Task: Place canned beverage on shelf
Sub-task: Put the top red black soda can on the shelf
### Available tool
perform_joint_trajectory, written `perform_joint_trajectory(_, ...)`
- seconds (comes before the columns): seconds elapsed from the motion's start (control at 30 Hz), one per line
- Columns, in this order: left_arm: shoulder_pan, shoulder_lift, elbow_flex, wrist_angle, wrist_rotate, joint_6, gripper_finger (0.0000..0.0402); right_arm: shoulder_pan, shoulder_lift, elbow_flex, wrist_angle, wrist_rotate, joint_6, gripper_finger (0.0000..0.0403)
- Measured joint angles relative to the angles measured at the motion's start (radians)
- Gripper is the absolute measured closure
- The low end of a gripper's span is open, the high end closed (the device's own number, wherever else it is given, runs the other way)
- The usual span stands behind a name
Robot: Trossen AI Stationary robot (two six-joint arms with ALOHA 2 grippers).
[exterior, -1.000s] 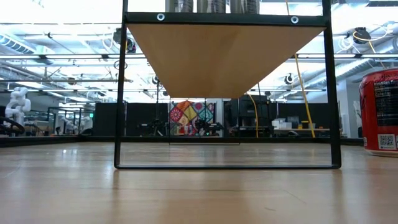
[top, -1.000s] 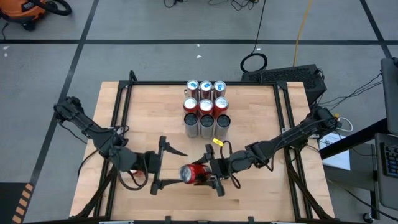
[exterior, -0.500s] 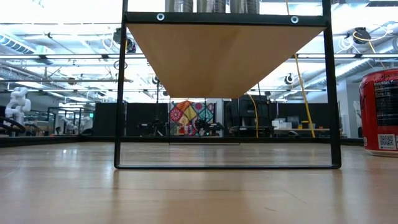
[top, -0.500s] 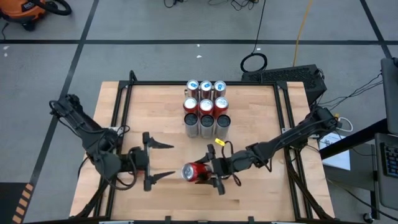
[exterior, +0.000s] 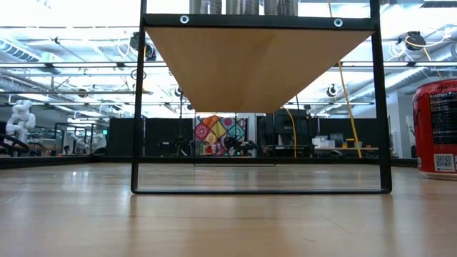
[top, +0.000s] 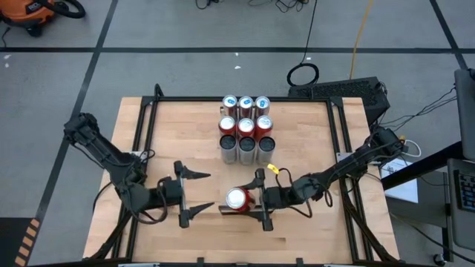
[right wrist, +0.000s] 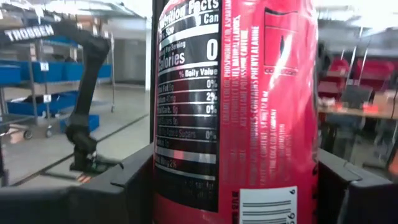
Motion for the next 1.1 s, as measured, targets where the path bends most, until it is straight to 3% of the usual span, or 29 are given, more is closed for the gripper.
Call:
perform_joint_trajectory(0.5, 0.030, 0.118, -0.013, 0.266, 0.033, 0.182, 0.0015, -0.002, -0.001, 0.000, 0.076, 0.002, -0.080, 0.0135)
perform_joint_trajectory(0.77, 0.076, 0.119, -0.013, 0.327, 0.251, 0.216, 0.0015, -0.005, -0.001, 0.000, 0.097, 0.002, -0.127, 0.0135)
perform_joint_trajectory(1.1, 0.128, 0.210, -0.012, 0.491, 0.296, 0.299, 0.0003, -0.016, -0.001, 0.000, 0.082, 0.000, -0.126, 0.0135)
